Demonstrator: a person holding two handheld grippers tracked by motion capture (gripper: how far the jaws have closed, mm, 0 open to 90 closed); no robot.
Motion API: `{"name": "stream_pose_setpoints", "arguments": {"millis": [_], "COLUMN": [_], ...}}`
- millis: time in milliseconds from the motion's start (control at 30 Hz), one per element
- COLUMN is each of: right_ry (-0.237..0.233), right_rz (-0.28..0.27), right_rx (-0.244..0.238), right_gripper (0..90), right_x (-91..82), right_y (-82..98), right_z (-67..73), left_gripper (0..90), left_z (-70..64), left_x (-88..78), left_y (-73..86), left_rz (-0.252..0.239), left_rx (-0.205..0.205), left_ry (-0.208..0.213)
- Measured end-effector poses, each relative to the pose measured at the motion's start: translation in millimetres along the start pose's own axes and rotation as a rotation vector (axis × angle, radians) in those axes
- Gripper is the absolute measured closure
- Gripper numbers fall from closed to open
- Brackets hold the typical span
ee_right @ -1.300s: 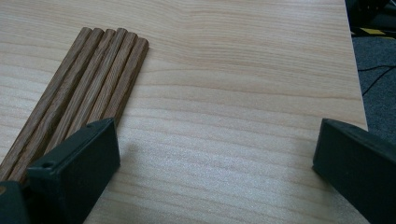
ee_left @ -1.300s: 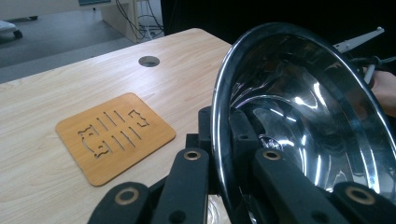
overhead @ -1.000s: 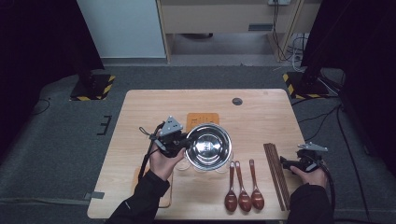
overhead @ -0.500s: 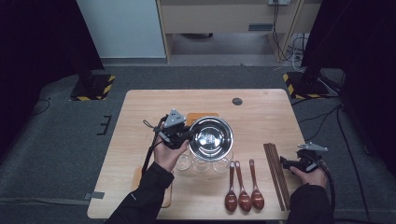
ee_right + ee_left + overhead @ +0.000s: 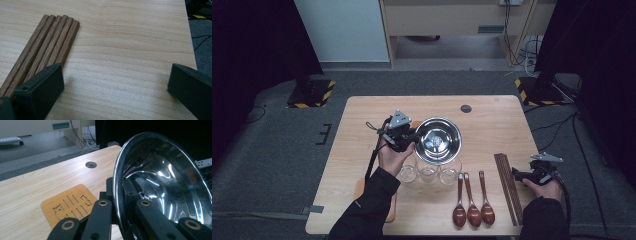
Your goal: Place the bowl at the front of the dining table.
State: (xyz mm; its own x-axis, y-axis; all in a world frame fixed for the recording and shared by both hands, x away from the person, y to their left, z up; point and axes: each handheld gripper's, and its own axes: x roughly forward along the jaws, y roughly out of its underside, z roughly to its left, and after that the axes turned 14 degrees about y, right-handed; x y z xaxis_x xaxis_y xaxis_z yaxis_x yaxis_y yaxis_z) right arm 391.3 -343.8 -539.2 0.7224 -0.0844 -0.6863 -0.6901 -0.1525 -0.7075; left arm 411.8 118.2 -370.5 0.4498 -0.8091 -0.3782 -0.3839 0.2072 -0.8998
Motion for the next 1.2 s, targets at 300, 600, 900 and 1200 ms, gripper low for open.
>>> {"name": "stream_pose_setpoints", "arguments": {"millis": [300,600,900,1200], "right_ry": [0.0,0.0,0.0,0.0], "right_rz": [0.0,0.0,0.0,0.001], "right_rx": [0.0,0.0,0.0,0.002], "right_gripper": [0.6,0.6,0.6,0.5], "right_x": [0.0,0.0,0.0,-0.1], "right_y": [0.0,0.0,0.0,-0.1], "right_z": [0.0,0.0,0.0,0.1], "left_gripper": [86.3,86.4,86.4,86.4], "left_z": [8.3,19.2,32.8,45.1], "left_x": [4.1,9.0,12.5,18.3], "left_y": [-6.4,-11.9,-13.9,-17.3], "left_rz": [-0.003,-0.009,-0.013,-0.005], "left_rx": [-0.007,-0.014,-0.034,-0.042], "left_ry": [-0.019,-0.045,-0.072,-0.095]}}
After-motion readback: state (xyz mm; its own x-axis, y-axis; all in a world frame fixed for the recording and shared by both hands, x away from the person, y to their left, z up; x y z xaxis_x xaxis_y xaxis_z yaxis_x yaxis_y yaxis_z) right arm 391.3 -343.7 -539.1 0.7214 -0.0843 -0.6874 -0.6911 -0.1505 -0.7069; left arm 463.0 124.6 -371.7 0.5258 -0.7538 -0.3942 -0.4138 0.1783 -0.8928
